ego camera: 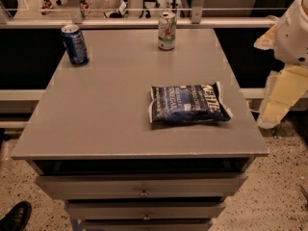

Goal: Move blue chip bag near 7up can

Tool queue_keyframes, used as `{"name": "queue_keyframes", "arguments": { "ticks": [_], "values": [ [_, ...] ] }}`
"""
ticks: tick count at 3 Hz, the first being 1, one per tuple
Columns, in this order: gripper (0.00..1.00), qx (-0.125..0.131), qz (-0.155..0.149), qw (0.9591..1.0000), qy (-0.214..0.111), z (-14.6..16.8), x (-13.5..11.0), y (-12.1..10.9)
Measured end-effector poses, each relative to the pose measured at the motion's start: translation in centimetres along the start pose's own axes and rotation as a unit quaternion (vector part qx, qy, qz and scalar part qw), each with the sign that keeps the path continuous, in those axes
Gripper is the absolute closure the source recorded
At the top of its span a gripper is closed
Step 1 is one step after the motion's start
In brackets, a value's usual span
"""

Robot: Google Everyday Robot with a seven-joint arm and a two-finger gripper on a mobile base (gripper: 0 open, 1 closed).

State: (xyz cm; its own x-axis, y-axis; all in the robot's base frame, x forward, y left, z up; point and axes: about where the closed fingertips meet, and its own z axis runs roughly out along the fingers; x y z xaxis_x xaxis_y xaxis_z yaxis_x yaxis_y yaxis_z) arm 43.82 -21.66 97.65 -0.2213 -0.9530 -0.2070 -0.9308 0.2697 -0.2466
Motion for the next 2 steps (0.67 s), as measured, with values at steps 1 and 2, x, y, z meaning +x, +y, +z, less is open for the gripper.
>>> {"name": "queue_keyframes", "arguments": {
  "ticks": [1,2],
  "values": [
    [0.0,0.0,0.0,1.0,0.0,0.0,0.0,0.0],
    [0.0,0.003,-0.002,0.9999,-0.016,1.1,-0.2,-0.7]
  ]
}}
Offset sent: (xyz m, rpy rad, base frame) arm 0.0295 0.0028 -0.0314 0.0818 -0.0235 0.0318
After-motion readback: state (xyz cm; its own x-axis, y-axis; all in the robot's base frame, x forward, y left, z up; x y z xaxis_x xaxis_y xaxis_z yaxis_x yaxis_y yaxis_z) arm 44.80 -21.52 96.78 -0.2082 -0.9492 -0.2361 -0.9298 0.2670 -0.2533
